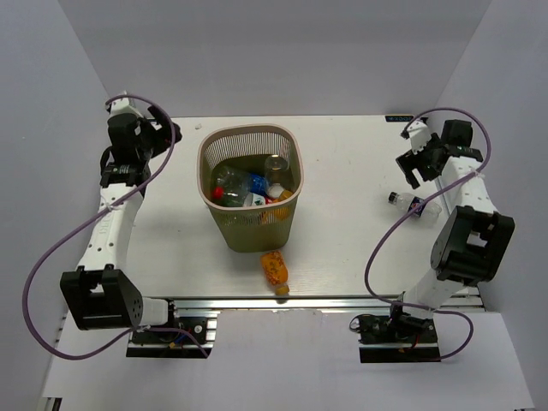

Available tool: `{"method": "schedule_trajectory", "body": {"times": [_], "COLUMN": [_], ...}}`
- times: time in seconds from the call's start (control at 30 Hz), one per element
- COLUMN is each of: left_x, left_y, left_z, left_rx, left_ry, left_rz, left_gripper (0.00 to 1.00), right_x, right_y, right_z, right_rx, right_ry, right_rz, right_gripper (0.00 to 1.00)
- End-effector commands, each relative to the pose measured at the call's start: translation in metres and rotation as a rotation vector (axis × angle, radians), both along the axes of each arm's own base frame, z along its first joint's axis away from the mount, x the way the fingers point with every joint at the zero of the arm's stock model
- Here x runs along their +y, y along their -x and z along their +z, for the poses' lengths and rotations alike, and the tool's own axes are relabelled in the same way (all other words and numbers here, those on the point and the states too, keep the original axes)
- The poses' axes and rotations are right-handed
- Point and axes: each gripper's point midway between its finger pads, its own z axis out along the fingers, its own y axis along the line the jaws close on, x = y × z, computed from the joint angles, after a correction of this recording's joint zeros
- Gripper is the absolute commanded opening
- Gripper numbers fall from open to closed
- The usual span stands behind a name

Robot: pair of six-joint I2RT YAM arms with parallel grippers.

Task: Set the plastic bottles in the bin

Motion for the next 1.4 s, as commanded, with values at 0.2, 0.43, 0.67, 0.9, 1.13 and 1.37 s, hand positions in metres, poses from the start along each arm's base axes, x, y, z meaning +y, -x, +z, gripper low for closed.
{"method": "schedule_trajectory", "body": {"times": [0.2,0.43,0.67,0.9,1.13,1.37], "left_x": [0.025,0.026,0.025,0.015,0.002,0.0], "left_y": [-0.003,-0.015,-0.014,-0.005,0.012,0.021], "left_z": [-0.055,-0.085,-0.115,-0.132,-0.149,-0.153], "left_rx": [0.101,0.157,0.219,0.248,0.267,0.254], "left_ry": [0.053,0.067,0.072,0.058,0.055,0.042], "left_rz": [0.129,0.135,0.136,0.066,-0.022,-0.04], "left_gripper": [0.98,0.98,0.98,0.98,0.98,0.98], "right_x": [-0.026,-0.056,-0.044,-0.001,0.142,0.297], "right_y": [0.053,0.062,0.055,0.026,-0.004,0.068], "right_z": [-0.076,-0.119,-0.137,-0.071,0.089,0.275], "right_rx": [0.449,0.551,0.642,0.401,-0.104,-0.474], "right_ry": [0.142,0.271,0.17,0.019,-0.257,-0.785], "right_rz": [0.102,0.019,0.031,0.14,0.352,0.659], "right_gripper": [0.89,0.89,0.7,0.46,0.45,0.38]}}
